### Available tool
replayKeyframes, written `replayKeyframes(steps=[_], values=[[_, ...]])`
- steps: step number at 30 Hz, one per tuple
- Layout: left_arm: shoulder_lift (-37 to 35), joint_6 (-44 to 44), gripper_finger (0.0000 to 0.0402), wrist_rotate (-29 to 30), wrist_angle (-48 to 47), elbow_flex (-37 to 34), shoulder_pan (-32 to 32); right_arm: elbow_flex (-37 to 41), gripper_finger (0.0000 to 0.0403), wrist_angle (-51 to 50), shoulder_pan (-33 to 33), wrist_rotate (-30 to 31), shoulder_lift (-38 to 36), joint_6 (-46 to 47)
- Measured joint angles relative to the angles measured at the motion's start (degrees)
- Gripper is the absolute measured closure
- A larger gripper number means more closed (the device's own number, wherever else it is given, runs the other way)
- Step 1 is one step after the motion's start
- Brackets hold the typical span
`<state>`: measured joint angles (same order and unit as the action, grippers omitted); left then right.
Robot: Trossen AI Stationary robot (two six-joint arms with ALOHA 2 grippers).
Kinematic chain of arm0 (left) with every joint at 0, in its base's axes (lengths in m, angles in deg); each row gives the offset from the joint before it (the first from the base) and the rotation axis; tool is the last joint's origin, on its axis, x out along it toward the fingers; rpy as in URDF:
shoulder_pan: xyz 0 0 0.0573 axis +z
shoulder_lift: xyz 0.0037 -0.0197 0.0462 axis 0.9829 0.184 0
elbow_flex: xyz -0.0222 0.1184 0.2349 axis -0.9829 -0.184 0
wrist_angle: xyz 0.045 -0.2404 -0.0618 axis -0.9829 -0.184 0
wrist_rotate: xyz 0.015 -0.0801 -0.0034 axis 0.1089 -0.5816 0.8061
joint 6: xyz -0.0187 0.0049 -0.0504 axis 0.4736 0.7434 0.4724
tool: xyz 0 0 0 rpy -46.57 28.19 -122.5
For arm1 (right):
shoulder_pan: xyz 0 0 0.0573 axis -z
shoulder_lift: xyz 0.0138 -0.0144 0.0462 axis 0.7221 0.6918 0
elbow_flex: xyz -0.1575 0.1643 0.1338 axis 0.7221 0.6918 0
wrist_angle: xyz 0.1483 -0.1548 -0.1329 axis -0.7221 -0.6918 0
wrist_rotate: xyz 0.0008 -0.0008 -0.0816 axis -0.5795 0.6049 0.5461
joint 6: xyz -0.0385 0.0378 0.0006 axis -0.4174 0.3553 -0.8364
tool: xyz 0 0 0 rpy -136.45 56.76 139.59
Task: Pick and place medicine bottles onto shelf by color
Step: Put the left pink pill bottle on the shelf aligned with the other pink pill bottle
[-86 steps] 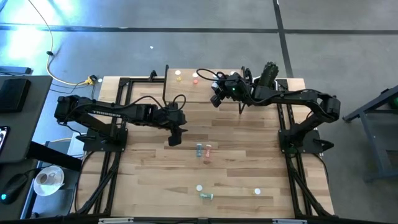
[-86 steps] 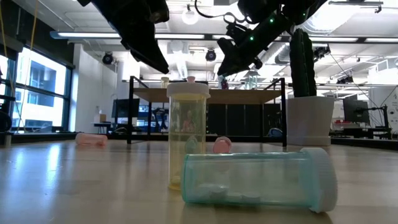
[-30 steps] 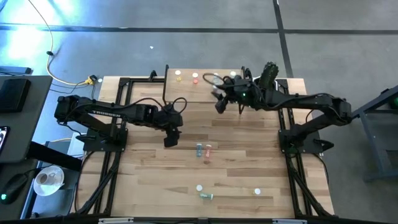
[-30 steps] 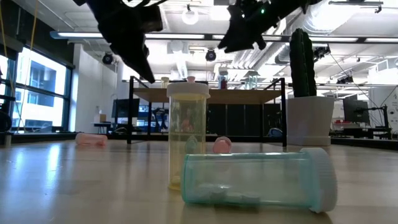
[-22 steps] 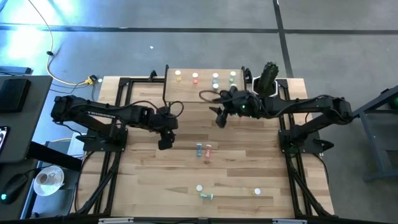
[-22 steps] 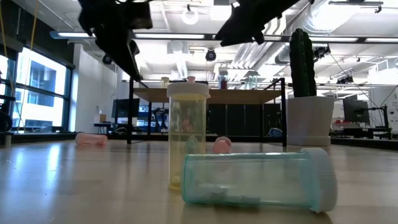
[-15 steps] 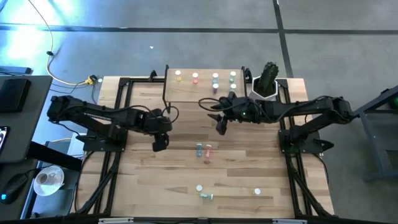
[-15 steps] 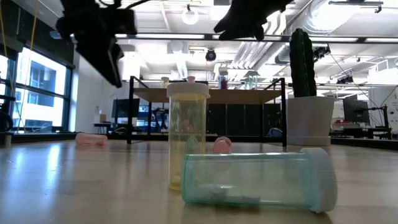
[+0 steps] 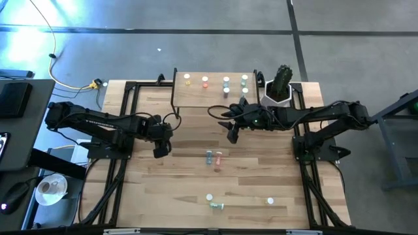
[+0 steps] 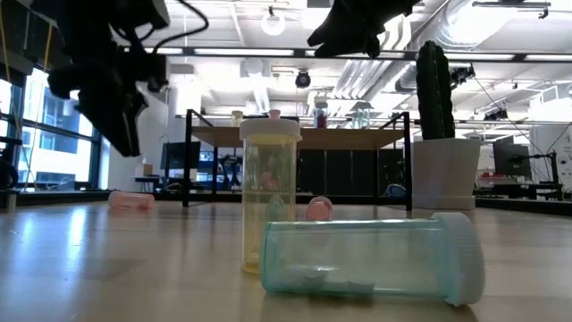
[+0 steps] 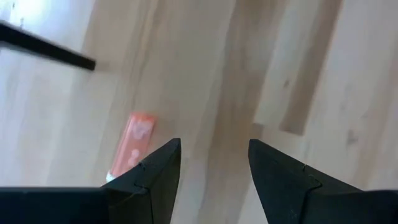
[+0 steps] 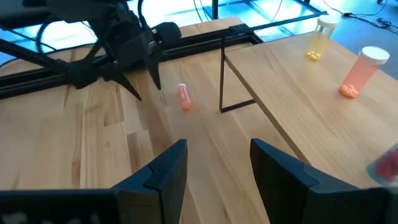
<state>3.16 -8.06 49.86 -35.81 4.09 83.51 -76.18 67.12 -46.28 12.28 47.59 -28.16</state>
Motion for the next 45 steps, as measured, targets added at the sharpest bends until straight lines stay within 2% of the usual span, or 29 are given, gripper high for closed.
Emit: replayKeyframes(steps=[12, 16, 20, 29, 38, 45], values=[[2.64, -3.87, 0.0222, -2.26, 1.55, -0.81, 9.12, 0.0, 0.0236, -0.88, 0.0, 0.04, 0.0, -0.38], [3.39, -8.05, 0.0222, -5.54, 2.67, -0.7, 12.59, 0.02, 0.0236, -1.2, 0.0, 0.08, 0.0, -0.45], [4.29, -12.26, 0.0222, -6.33, 1.88, 0.62, 14.83, 0.02, 0.0236, -1.18, 0.0, 0.66, 0.0, -0.18], [4.82, -28.47, 0.0222, -3.86, 0.58, 0.96, 15.76, 0.02, 0.0236, -1.18, 0.0, 0.68, 0.0, -0.04], [6.8, -28.91, 0.0222, -3.64, 0.68, 0.79, 15.76, 0.02, 0.0236, -1.18, 0.0, 0.68, 0.0, -0.32], [14.06, -28.34, 0.0222, -1.06, 1.11, 0.75, 15.76, 0.06, 0.0236, -1.2, 0.0, 0.68, 0.0, -0.35]])
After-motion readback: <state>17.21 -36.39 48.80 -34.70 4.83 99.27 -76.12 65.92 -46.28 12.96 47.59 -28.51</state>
